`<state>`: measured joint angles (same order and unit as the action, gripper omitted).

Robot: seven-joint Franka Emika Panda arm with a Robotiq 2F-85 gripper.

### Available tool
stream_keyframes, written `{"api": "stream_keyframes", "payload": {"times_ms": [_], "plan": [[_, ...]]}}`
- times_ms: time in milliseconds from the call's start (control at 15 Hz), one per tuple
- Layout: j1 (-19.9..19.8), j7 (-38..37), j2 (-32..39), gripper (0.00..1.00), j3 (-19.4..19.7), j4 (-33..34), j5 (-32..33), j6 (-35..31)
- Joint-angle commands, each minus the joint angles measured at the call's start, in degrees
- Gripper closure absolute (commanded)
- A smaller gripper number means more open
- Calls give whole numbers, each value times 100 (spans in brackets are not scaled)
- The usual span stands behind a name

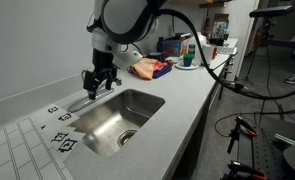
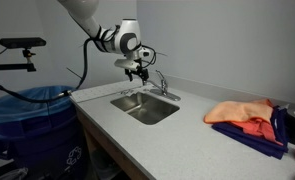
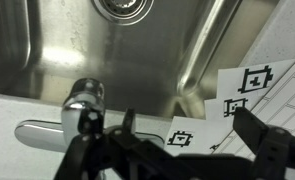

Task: Move the tap to the right

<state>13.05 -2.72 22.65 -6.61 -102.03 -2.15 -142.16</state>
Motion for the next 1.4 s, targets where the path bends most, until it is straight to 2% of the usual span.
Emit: {"api": "stream_keyframes", "payload": {"times_ms": [0, 667, 1000, 1333], "plan": [[-83, -71, -122, 0, -52, -125, 11, 74], [-120, 6, -276, 0, -266, 165, -383, -222], [-128, 56, -871, 0, -234, -14, -267, -34], [-137, -80, -1642, 0, -121, -484, 76, 66]]}}
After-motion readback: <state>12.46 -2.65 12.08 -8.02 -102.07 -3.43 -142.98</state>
